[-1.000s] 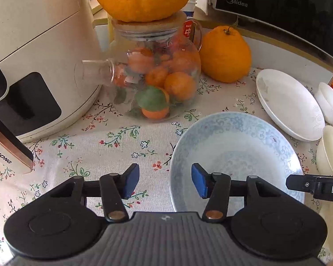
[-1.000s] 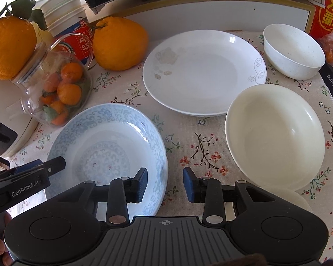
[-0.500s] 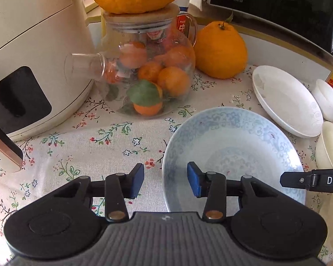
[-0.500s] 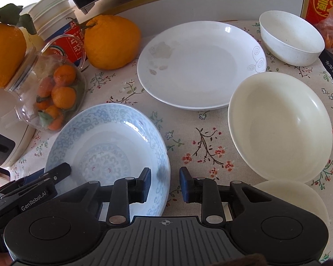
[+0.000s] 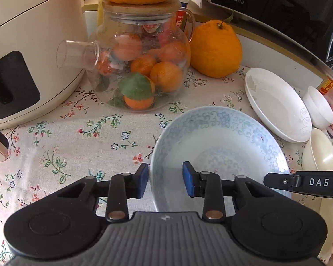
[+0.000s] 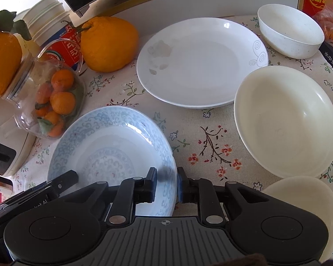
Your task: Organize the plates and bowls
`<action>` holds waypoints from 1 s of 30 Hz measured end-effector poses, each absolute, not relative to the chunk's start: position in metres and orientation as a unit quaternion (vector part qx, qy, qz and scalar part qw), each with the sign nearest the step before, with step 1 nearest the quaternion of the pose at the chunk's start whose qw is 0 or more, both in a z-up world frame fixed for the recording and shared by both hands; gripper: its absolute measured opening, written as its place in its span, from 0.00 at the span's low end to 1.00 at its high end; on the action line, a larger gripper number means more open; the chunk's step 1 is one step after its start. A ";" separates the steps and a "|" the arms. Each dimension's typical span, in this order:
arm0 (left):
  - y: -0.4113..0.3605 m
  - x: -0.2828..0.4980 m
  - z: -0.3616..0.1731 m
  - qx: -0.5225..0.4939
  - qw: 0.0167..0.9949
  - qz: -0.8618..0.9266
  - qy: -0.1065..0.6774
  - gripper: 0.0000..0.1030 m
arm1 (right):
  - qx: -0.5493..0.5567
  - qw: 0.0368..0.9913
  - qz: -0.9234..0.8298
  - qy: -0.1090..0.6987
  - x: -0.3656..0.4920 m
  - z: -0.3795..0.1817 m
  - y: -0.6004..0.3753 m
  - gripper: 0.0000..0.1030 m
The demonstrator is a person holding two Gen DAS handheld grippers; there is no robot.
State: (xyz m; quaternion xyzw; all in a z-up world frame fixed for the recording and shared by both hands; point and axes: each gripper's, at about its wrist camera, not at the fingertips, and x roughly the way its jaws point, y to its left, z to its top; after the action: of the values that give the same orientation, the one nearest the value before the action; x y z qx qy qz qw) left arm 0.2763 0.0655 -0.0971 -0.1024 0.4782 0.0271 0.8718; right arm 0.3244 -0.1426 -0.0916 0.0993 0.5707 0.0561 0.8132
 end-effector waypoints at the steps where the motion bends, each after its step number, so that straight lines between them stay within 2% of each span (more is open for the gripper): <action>1: 0.064 0.276 -0.097 -0.098 0.873 0.030 0.478 0.28 | 0.101 0.814 0.056 0.570 0.324 -0.092 -0.143 0.17; 5: 0.062 0.279 -0.095 -0.098 0.870 0.033 0.483 0.27 | 0.102 0.814 0.055 0.570 0.323 -0.092 -0.144 0.17; 19: 0.064 0.265 -0.068 -0.087 0.884 0.024 0.458 0.15 | 0.121 0.833 0.037 0.539 0.306 -0.069 -0.146 0.13; 30: 0.064 0.244 -0.040 -0.079 0.897 0.025 0.434 0.15 | 0.138 0.850 0.042 0.507 0.279 -0.042 -0.147 0.12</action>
State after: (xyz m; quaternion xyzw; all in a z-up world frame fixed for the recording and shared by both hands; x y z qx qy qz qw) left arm 0.2438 0.0636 -0.0400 -0.0788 0.4337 0.0249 0.8972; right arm 0.2793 -0.1470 -0.0416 0.1378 0.5066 0.0425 0.8500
